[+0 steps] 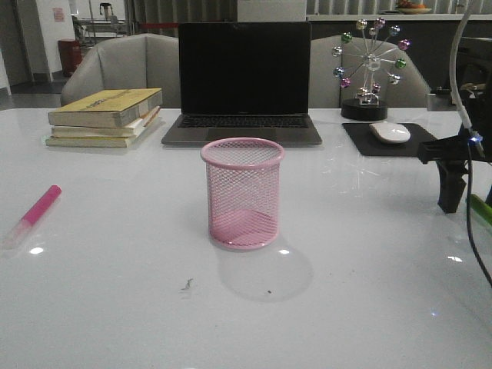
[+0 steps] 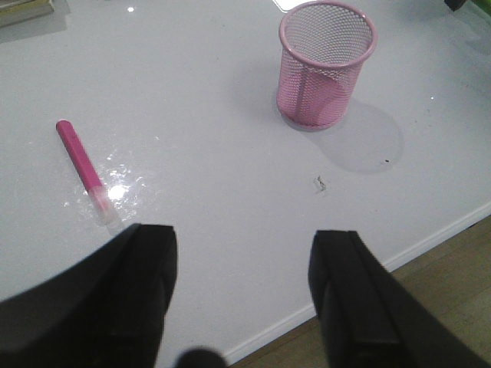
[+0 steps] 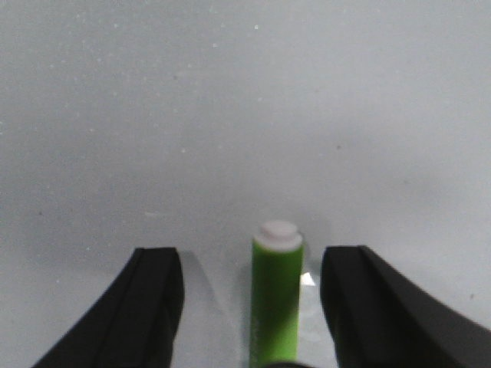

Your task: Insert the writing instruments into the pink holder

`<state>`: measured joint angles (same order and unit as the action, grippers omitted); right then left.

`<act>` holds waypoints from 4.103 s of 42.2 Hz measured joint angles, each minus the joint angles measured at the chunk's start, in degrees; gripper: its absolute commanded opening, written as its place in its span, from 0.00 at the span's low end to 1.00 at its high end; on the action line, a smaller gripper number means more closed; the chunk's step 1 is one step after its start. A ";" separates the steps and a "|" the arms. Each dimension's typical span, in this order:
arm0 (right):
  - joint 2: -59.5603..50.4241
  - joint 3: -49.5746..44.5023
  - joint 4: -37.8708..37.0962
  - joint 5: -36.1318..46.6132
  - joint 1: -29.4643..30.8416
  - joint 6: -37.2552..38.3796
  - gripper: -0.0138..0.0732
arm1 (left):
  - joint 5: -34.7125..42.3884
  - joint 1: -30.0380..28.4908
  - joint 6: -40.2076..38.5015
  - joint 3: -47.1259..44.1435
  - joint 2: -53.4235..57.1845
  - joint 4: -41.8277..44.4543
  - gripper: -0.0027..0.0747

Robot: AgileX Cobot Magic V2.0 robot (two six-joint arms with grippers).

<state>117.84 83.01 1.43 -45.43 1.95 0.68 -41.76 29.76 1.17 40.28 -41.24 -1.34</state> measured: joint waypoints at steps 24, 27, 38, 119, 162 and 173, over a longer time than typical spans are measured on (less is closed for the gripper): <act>-0.51 0.22 -0.83 -2.44 0.00 0.00 0.30 | 0.00 0.00 0.00 0.00 0.00 0.00 0.57; -2.53 -1.06 -0.73 -1.91 -0.21 0.00 0.30 | 0.00 0.00 0.00 0.00 0.00 -0.02 0.56; -23.43 -15.98 0.45 16.48 -6.90 -0.10 0.30 | 0.00 0.00 0.00 0.00 0.00 -0.02 0.55; -41.59 -37.26 -1.82 47.96 -36.61 -0.68 0.71 | 0.00 0.00 0.00 0.00 -0.13 -0.02 0.55; -71.99 -46.01 -1.43 10.80 -36.61 -0.68 0.71 | -7.55 -10.22 -6.97 4.87 -15.89 5.33 0.79; -71.99 -46.01 -1.43 10.80 -36.61 -0.68 0.71 | -6.59 -18.44 -6.97 13.87 -35.07 5.33 0.79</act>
<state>45.85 37.00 0.00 -34.63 -34.65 0.00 -48.35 11.32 -5.80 54.16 -76.31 4.00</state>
